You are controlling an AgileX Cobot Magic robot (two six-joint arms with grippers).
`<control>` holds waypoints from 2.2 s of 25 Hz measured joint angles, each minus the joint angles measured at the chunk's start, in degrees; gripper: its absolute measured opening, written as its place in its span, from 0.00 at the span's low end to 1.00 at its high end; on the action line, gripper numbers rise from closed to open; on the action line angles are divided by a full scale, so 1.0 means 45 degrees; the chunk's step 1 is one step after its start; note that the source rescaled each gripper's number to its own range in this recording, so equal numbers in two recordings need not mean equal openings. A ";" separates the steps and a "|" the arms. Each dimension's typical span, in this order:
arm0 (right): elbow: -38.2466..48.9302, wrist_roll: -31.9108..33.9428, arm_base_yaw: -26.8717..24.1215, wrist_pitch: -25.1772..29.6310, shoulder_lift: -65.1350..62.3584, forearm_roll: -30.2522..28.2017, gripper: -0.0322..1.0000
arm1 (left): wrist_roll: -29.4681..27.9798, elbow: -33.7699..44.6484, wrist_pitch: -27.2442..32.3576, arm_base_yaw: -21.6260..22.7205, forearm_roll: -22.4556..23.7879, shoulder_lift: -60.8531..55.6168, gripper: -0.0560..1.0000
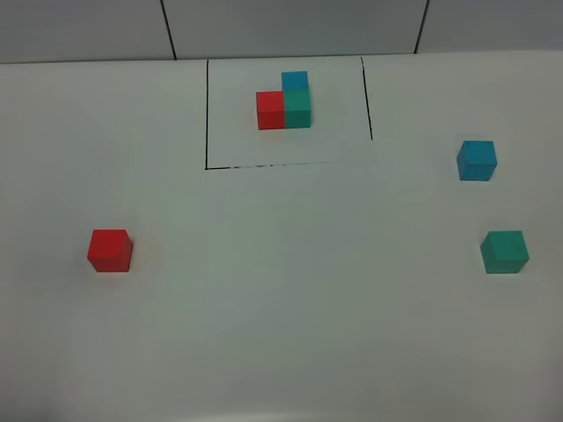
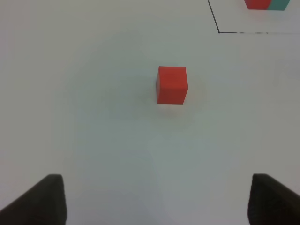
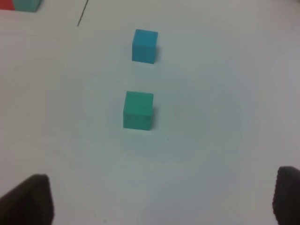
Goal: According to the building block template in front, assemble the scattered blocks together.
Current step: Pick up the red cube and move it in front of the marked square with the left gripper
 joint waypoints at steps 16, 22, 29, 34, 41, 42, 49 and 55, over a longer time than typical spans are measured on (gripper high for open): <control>0.0000 0.0080 0.0000 0.0000 0.0000 -0.0011 0.88 | 0.0000 0.0000 0.0000 0.0000 0.0000 0.0000 0.91; 0.0000 0.0080 0.0000 0.0000 0.0000 -0.0011 0.86 | 0.0000 0.0000 0.0000 0.0000 0.0000 0.0040 0.91; 0.0000 0.0134 0.0000 0.0000 0.0000 -0.0011 0.85 | 0.0000 0.0000 0.0000 0.0000 0.0000 0.0099 0.91; 0.0000 0.0149 0.0000 0.0000 0.0000 -0.0011 0.85 | 0.0016 -0.0047 -0.0109 0.0000 0.0277 0.1421 0.91; 0.0000 0.0240 0.0000 0.0000 0.0000 -0.0011 0.84 | 0.0362 -0.0830 -0.1856 0.0000 0.0489 0.5619 0.91; 0.0000 0.0253 0.0000 0.0000 0.0000 -0.0011 0.83 | 0.0438 -0.1054 -0.1899 0.0000 0.0470 0.6411 0.91; 0.0000 0.0293 0.0000 0.0000 0.0000 -0.0011 0.83 | 0.0417 -0.3183 -0.2054 0.0000 0.0424 1.1559 0.91; 0.0000 0.0309 0.0000 0.0000 0.0000 -0.0011 0.83 | 0.0387 -0.4636 -0.2144 0.0000 -0.0303 1.5373 0.91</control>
